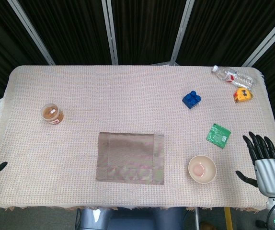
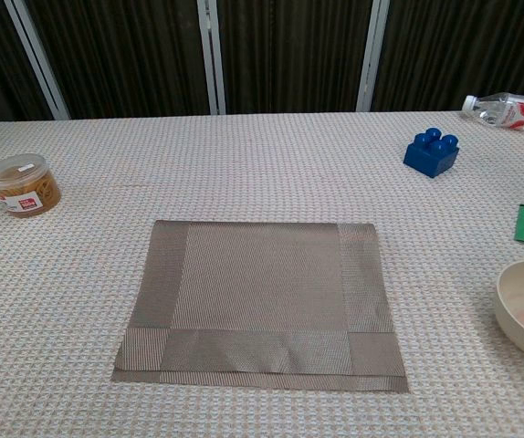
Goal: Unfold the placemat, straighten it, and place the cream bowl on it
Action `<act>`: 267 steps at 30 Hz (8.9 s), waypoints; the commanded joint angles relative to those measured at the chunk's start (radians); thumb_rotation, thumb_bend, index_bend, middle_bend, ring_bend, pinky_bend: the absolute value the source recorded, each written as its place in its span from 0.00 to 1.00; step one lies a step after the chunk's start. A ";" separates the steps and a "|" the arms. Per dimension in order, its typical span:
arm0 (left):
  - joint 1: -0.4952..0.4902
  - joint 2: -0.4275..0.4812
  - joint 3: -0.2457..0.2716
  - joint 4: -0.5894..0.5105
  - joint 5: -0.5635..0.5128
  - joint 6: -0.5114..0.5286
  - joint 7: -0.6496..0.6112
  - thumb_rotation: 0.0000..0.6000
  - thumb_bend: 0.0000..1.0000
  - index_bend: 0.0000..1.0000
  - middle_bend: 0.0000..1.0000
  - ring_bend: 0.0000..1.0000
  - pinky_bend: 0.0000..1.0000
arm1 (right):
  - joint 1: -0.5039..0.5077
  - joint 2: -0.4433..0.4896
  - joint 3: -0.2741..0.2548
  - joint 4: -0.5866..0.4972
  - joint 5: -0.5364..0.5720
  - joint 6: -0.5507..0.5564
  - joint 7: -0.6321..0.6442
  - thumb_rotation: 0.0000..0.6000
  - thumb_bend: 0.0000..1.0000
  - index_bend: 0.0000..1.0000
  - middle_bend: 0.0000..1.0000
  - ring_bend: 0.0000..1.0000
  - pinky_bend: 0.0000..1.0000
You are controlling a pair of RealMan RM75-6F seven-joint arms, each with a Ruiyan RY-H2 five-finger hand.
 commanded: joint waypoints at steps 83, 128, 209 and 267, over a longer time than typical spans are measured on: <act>-0.028 0.005 -0.014 -0.012 -0.083 -0.071 -0.011 1.00 0.00 0.00 0.00 0.00 0.00 | 0.446 -0.434 0.301 0.676 0.619 -0.692 0.001 1.00 0.43 0.59 0.00 0.00 0.00; -0.227 -0.371 0.148 0.179 0.381 -0.305 0.098 1.00 0.20 0.46 0.00 0.00 0.00 | 0.049 -0.037 0.005 0.013 0.038 -0.114 0.080 1.00 0.00 0.00 0.00 0.00 0.00; -0.349 -0.780 0.092 0.461 0.195 -0.409 0.293 1.00 0.50 0.72 0.00 0.00 0.00 | 0.048 -0.009 0.016 0.023 0.053 -0.101 0.173 1.00 0.00 0.00 0.00 0.00 0.00; -0.730 -0.748 -0.370 0.799 -0.462 -0.621 0.053 1.00 0.05 0.00 0.00 0.00 0.00 | 0.063 -0.021 0.024 0.028 0.137 -0.165 0.087 1.00 0.00 0.00 0.00 0.00 0.00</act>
